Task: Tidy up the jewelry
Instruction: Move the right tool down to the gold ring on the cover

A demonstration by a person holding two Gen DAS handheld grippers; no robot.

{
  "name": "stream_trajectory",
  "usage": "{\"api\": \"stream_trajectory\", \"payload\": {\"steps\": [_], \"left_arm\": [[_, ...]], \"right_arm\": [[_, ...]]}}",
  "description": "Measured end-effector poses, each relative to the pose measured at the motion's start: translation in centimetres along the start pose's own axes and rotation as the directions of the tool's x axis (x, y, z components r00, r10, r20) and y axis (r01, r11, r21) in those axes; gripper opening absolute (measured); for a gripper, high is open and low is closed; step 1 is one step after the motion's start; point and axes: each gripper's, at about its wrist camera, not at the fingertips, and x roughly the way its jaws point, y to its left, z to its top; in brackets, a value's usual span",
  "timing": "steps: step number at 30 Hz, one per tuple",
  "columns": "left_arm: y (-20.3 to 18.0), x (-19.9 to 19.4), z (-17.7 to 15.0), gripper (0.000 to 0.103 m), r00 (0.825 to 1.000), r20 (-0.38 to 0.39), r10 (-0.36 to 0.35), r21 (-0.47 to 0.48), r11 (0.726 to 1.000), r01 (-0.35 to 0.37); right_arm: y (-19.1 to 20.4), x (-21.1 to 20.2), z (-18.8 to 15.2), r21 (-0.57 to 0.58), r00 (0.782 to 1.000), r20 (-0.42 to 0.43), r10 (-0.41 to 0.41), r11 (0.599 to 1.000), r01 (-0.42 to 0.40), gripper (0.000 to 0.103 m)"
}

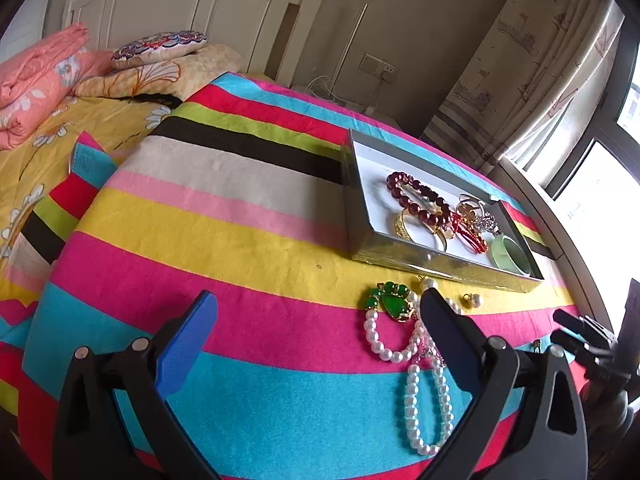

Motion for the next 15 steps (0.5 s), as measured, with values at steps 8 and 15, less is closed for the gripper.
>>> {"api": "stream_trajectory", "payload": {"steps": [8,15], "left_arm": [[-0.1,0.2,-0.1,0.1,1.0,-0.006,0.005,0.002,1.0,-0.005],[-0.1,0.3,-0.1,0.1,1.0,-0.008,0.019,0.005,1.0,-0.019]], "right_arm": [[2.6,1.1,-1.0,-0.127,0.995,-0.085,-0.051,0.991,0.04,0.066],[2.3,1.5,-1.8,-0.106,0.99,-0.125,-0.059,0.993,0.046,0.062]]}}
